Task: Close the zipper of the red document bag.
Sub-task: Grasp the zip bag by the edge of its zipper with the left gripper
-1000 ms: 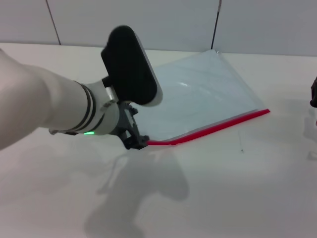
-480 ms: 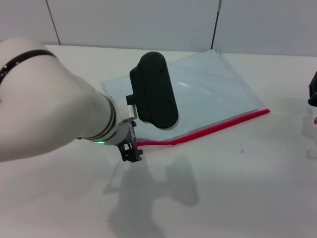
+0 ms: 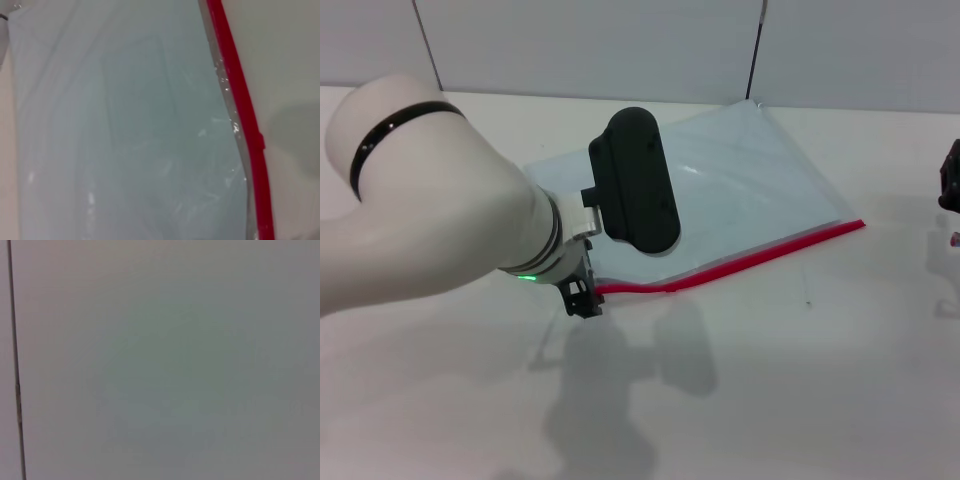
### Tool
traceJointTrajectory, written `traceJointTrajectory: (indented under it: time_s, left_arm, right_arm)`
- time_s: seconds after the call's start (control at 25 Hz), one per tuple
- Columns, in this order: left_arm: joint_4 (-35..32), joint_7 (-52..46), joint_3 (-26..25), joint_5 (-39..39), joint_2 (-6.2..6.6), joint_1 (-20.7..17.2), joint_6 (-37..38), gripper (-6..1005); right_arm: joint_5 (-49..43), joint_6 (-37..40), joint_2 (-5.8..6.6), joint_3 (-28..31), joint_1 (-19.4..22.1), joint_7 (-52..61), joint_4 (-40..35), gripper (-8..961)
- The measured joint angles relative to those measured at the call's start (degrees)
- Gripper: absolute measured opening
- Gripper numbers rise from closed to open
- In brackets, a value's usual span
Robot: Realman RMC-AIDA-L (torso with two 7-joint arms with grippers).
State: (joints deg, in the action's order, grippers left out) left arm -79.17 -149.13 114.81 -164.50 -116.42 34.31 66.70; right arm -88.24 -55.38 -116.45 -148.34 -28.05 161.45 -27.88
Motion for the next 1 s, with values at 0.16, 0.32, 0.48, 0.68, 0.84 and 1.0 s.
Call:
traceJointTrajectory:
  time_s: [0.16, 0.32, 0.48, 0.68, 0.84, 1.0]
  left_arm:
    - [1.05, -0.13, 0.71, -0.02, -0.02, 0.08, -1.94, 651]
    - [1.67, -0.22, 1.16, -0.03, -0.04, 0.13, -3.84, 649]
    - [2.93, -0.33, 1.21, -0.04, -0.04, 0.12, -5.84, 647]
    - [4.41, -0.32, 0.88, -0.04, -0.03, 0.16, -7.12, 645]
    - [5.50, -0.33, 0.77, -0.03, -0.03, 0.22, -8.73, 547]
    - [6.21, -0.19, 0.77, -0.03, 0.03, 0.39, -9.86, 520]
  right_arm:
    - [0.00, 0.21, 0.00, 0.15, -0.07, 0.00, 0.00, 407]
    - [0.00, 0.23, 0.00, 0.16, -0.08, 0.00, 0.02, 407]
    - [0.00, 0.34, 0.00, 0.16, -0.08, 0.00, 0.02, 406]
    - [0.00, 0.88, 0.00, 0.16, -0.08, 0.00, 0.02, 405]
    - [0.00, 0.90, 0.00, 0.16, -0.08, 0.00, 0.02, 404]
    - [0.00, 0.90, 0.00, 0.16, -0.08, 0.00, -0.01, 404]
